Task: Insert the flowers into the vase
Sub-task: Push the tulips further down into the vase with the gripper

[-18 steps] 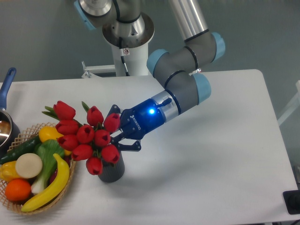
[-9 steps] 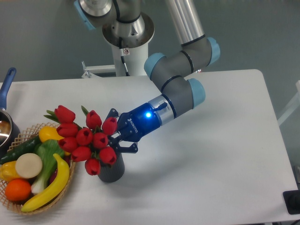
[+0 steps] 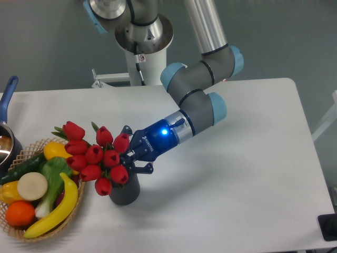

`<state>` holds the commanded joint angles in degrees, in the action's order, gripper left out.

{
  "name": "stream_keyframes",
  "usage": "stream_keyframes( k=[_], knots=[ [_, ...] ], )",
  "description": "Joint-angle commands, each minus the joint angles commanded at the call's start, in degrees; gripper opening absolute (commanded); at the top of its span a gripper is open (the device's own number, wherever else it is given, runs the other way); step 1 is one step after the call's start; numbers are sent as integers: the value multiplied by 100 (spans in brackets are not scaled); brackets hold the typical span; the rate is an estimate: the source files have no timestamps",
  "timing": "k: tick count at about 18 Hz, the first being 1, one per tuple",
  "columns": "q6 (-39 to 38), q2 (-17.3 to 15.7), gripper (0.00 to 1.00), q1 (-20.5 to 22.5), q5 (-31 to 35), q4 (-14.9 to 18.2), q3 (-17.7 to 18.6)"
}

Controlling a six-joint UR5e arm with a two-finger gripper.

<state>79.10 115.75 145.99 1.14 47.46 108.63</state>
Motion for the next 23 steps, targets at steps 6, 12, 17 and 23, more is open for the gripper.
stream_keyframes(
  k=[6, 12, 17, 23],
  knots=[
    [61, 0, 22, 9, 26, -18, 9],
    [272, 0, 22, 44, 26, -18, 70],
    [351, 26, 22, 53, 114, -18, 79],
    [404, 53, 22, 44, 263, -18, 114]
  ],
)
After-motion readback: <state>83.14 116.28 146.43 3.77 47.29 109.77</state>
